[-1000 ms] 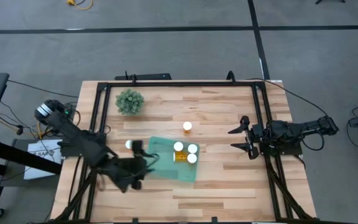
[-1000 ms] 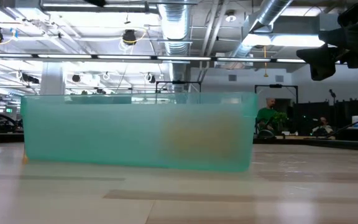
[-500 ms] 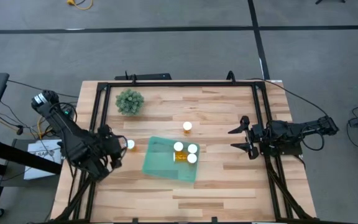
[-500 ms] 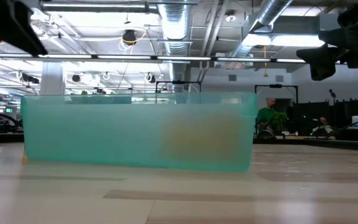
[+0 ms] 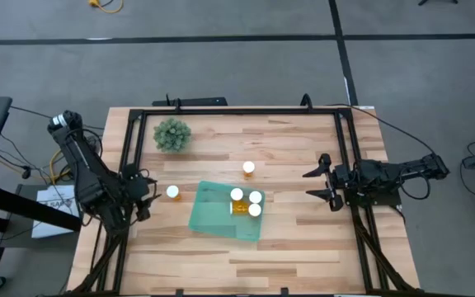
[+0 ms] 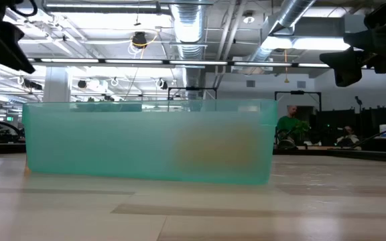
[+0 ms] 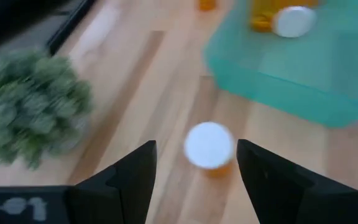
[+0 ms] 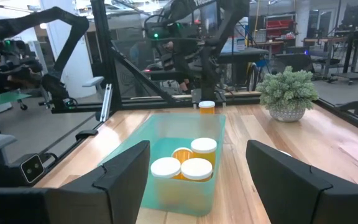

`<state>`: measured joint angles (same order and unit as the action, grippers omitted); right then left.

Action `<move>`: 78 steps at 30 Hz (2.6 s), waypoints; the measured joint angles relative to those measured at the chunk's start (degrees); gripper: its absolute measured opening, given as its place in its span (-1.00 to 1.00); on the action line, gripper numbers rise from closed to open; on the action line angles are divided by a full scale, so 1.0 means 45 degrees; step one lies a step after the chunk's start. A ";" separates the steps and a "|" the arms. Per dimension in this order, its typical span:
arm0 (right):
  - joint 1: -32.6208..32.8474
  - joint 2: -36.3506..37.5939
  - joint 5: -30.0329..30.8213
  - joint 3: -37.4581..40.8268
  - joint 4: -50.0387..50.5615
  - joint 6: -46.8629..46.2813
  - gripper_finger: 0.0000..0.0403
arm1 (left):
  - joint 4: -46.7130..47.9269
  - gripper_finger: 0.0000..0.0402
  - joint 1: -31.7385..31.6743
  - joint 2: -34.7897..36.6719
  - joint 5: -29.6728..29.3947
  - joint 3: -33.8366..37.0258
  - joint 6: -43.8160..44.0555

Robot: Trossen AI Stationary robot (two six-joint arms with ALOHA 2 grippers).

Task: Pick and place pill bottles into a basket
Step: Put the left yellow pill bottle into the green bin

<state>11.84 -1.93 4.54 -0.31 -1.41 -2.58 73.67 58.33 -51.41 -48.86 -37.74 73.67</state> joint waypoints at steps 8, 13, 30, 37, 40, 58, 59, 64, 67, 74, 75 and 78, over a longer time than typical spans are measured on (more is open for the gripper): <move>0.0002 0.0003 0.0000 0.0002 0.0000 0.0002 0.29 | -0.2775 0.06 0.0158 0.1355 0.1901 0.0005 -0.3653; 0.0003 0.0003 0.0000 -0.0001 0.0000 0.0003 0.29 | -0.5250 0.06 0.0252 0.2653 0.2116 0.0738 -0.6274; -0.0001 0.0001 0.0000 0.0001 0.0000 0.0001 0.29 | -1.0958 0.06 0.0064 1.0201 0.1555 0.4380 -1.2199; 0.0002 0.0001 0.0000 0.0000 0.0000 0.0000 0.29 | -1.3477 0.06 -0.0862 1.1013 0.1124 0.5675 -1.4537; -0.0001 0.0003 0.0000 -0.0001 0.0000 -0.0001 0.29 | -1.3747 0.06 -0.1441 1.1296 0.1481 0.5900 -1.4884; 0.0003 0.0003 0.0000 0.0003 0.0000 -0.0001 0.29 | -1.5126 0.06 -0.5659 1.1379 0.4802 0.6595 -1.5977; -0.0001 0.0003 0.0000 0.0003 0.0000 -0.0001 0.29 | -1.5135 0.06 -0.5917 1.1375 0.5078 0.6596 -1.5933; 0.0003 -0.0001 0.0000 -0.0001 0.0000 -0.0001 0.29 | -1.5202 0.06 -0.7072 1.1379 0.5938 0.6596 -1.5941; 0.0003 -0.0001 0.0000 -0.0001 0.0000 -0.0001 0.29 | -1.4973 0.06 -0.7772 1.1377 0.6428 0.6596 -1.5886; 0.0003 -0.0001 0.0000 -0.0001 0.0000 0.0001 0.29 | -1.4295 0.06 -0.9082 1.1379 0.7148 0.6596 -1.5461; 0.0003 0.0001 0.0000 0.0001 0.0000 -0.0001 0.29 | -1.4235 0.06 -0.9252 1.1379 0.7149 0.6596 -1.5467; 0.0003 0.0003 0.0000 0.0003 0.0000 -0.0001 0.29 | -1.4087 0.06 -0.9790 1.1379 0.7160 0.6596 -1.5524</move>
<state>11.86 -1.91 4.54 -0.30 -1.41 -2.59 10.28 14.27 -0.21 -16.64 -8.05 3.81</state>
